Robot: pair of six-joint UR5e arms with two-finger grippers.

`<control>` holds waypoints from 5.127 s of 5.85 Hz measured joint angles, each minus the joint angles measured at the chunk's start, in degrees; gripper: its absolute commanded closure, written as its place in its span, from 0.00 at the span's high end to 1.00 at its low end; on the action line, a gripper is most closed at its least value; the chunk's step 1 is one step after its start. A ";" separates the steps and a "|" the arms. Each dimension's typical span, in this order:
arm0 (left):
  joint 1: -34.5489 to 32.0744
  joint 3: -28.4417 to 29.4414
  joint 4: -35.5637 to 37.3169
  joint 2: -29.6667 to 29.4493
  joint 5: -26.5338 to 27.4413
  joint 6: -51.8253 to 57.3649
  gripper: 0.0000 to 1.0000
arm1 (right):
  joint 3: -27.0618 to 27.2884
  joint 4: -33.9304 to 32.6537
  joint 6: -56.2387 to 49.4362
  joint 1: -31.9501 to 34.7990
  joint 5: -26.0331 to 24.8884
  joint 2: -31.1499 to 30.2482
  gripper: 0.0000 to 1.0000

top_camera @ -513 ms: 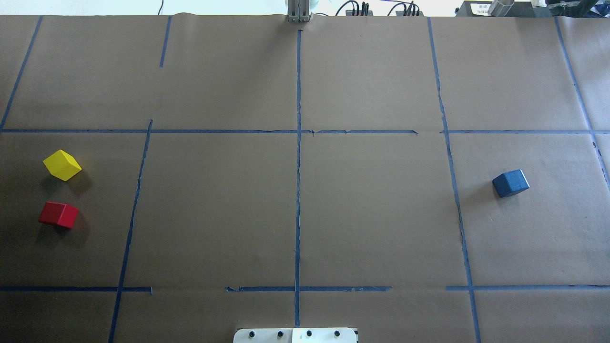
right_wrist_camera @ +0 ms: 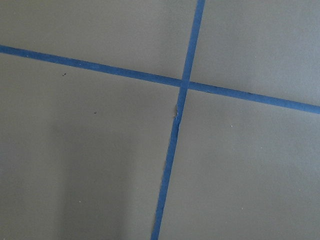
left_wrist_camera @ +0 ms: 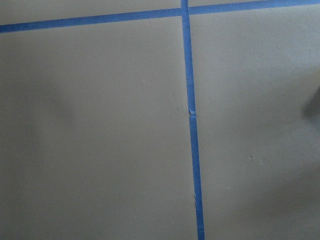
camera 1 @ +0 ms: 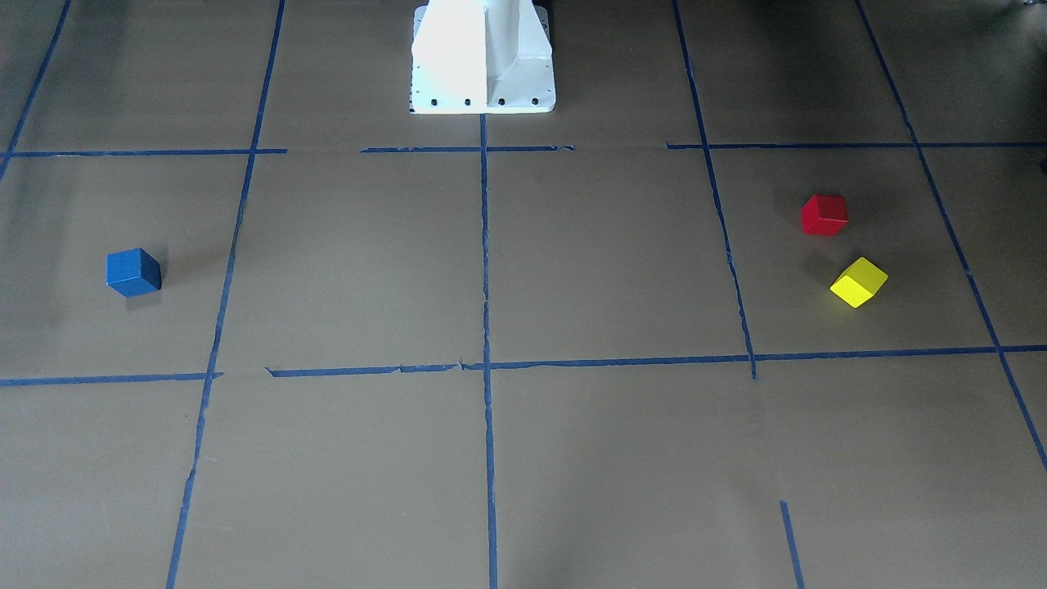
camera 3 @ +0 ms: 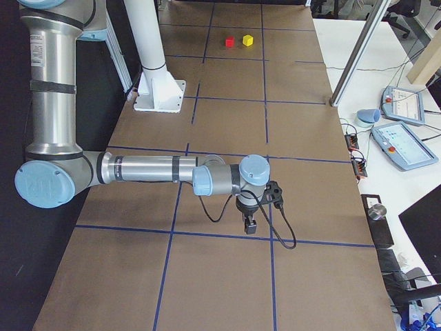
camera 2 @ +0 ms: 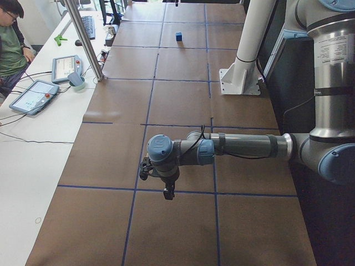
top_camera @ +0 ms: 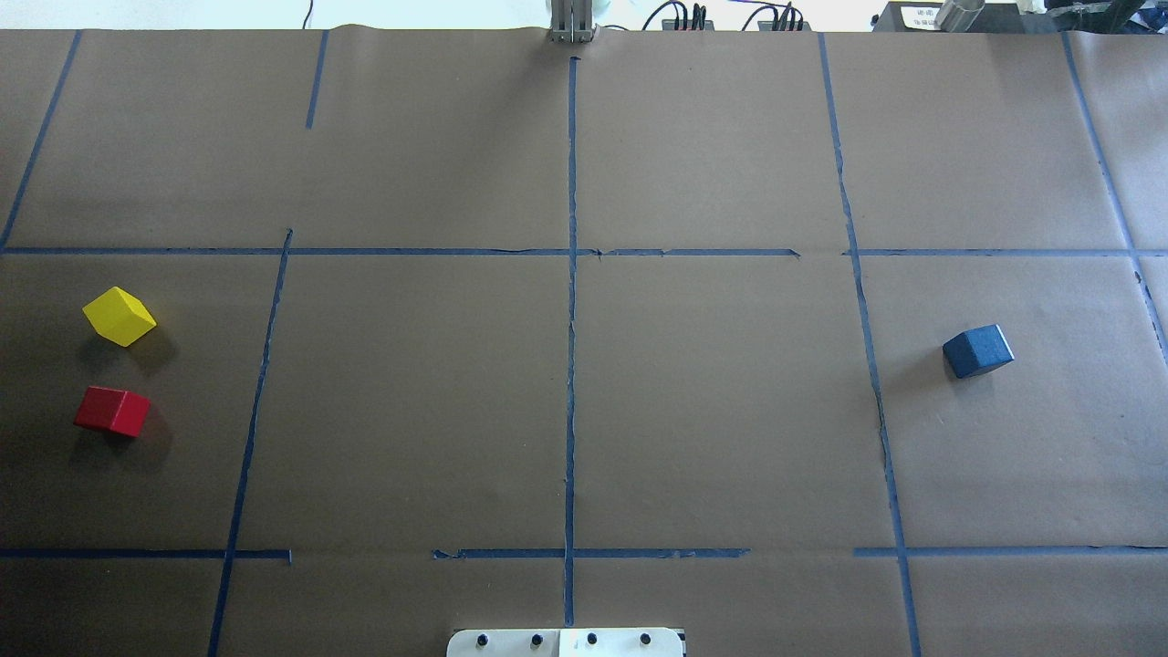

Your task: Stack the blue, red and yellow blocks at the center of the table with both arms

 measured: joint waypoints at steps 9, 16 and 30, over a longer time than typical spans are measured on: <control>1.98 0.36 0.15 0.18 -3.32 -0.23 1.00 | 6.45 19.37 39.64 -30.26 -11.34 0.20 1.00; 1.98 0.77 0.11 0.23 -3.32 -0.24 1.00 | 3.23 20.21 41.18 -34.08 -11.51 3.23 0.00; 2.03 0.88 0.00 -0.10 -3.23 -0.41 1.00 | -18.63 -1.04 78.38 -55.99 -28.13 54.18 1.00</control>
